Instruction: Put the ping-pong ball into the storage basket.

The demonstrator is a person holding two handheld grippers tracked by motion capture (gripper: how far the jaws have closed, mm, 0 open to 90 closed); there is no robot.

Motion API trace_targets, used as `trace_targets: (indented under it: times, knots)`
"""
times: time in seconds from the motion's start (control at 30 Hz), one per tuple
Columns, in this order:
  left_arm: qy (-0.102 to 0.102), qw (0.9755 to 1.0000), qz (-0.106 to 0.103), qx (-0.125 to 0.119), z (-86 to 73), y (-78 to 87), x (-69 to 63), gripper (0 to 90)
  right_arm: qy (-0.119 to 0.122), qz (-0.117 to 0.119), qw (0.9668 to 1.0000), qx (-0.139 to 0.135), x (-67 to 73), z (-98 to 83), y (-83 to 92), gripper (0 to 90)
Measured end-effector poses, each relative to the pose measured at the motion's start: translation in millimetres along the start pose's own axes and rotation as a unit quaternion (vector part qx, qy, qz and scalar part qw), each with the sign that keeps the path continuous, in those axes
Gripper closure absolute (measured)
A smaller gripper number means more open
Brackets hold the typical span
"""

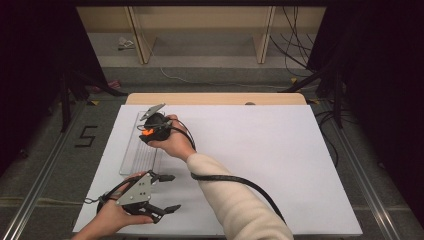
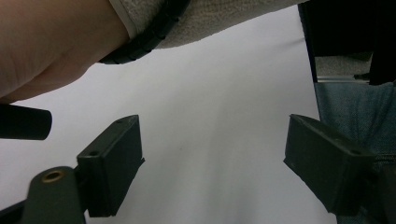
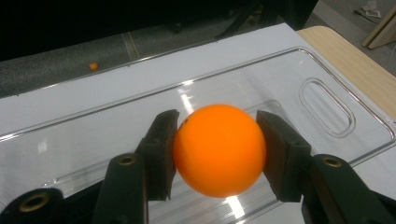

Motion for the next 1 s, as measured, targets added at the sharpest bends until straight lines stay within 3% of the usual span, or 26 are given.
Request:
trace_targets:
  times: [1.0]
  knots:
    - [-0.001,1.0,-0.001,0.0,0.1,0.0,-0.2,18.8,0.005,0.003,1.0,0.008,3.0,-4.6,-4.5,51.1]
Point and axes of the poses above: each handheld gripper's, and its own axes: y roughly backward along the jaws, z roughly out of its top, x roughly to its left, the point moved 9 cm from there along -y, roughly forward along the jaws, and after that the axes turned 7 degrees about -x, right-handed, at the moved point
